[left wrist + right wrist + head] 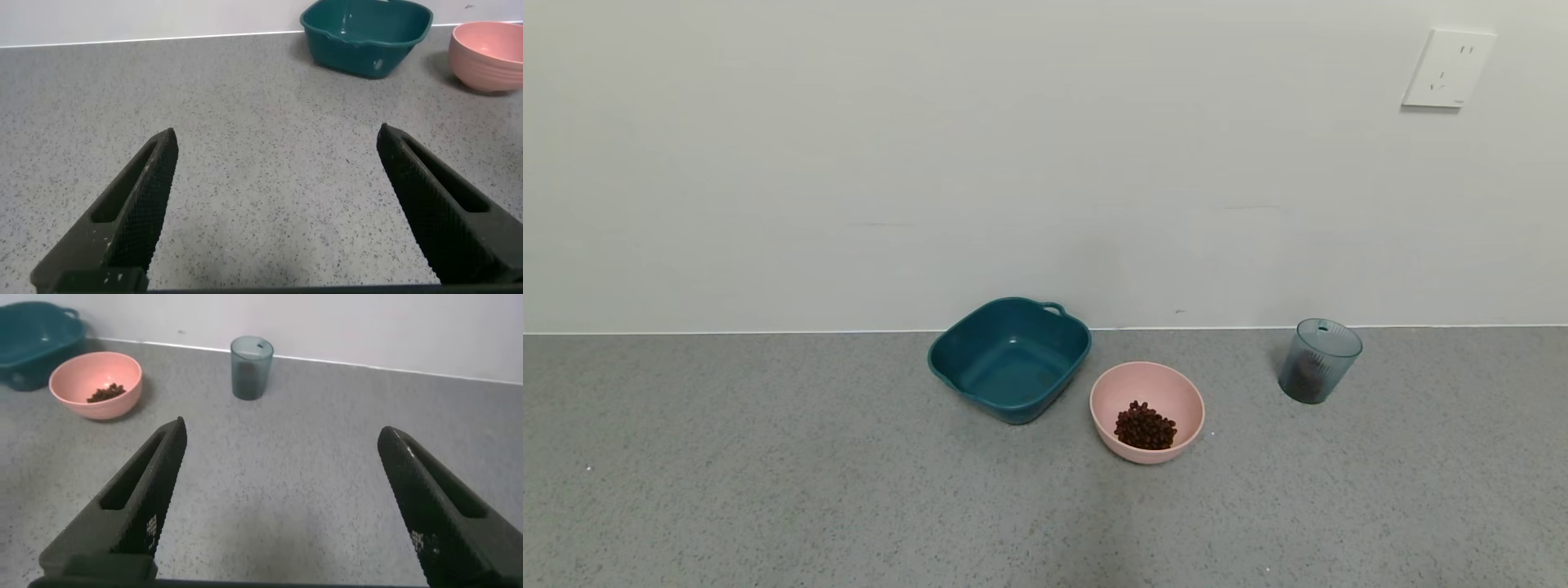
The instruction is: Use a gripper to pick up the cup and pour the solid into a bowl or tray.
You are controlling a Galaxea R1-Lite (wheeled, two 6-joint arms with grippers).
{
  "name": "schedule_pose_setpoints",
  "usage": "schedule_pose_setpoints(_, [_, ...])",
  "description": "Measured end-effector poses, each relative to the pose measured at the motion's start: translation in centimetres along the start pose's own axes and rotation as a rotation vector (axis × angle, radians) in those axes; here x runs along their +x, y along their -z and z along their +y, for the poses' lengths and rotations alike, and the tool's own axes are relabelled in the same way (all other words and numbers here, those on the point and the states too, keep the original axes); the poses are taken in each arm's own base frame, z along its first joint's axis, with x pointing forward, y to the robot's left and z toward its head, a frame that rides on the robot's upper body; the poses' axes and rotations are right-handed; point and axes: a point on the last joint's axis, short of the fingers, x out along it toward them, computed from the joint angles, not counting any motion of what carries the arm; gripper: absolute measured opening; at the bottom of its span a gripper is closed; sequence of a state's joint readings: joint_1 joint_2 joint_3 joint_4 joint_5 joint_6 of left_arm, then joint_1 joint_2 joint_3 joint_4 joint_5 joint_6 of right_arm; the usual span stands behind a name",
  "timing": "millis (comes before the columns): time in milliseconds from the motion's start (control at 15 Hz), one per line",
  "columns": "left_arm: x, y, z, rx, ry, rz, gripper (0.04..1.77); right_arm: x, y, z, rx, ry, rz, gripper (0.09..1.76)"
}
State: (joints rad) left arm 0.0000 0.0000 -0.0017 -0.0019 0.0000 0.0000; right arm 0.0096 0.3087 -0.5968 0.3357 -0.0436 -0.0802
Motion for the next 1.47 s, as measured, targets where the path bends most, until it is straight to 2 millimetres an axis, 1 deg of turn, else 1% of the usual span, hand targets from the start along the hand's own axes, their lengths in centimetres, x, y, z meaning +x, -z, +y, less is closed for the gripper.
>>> schedule_pose_setpoints(133, [0.0,0.0,0.0,0.0,0.0,0.0,1.75,-0.5,0.6,0.0,0.002,-0.005,-0.025,1.7])
schedule_pose_setpoints(400, [0.0,0.0,0.0,0.0,0.0,0.0,1.75,-1.3,2.5,0.2,0.035,0.008,-0.055,1.7])
schedule_pose_setpoints(600, [0.0,0.0,0.0,0.0,0.0,0.0,1.75,-1.5,3.6,0.3,0.052,0.016,-0.11,1.7])
schedule_pose_setpoints(800, [0.0,0.0,0.0,0.0,0.0,0.0,1.75,-0.8,5.2,0.4,0.055,0.02,-0.15,1.7])
schedule_pose_setpoints(1133, [0.0,0.0,0.0,0.0,0.0,0.0,1.75,0.5,8.4,0.7,0.036,0.025,-0.182,1.7])
schedule_pose_setpoints(1267, [0.0,0.0,0.0,0.0,0.0,0.0,1.75,1.0,9.9,0.9,0.013,0.025,-0.163,1.7])
schedule_pose_setpoints(1467, [0.0,0.0,0.0,0.0,0.0,0.0,1.75,1.7,11.5,1.0,0.01,0.023,-0.14,1.7])
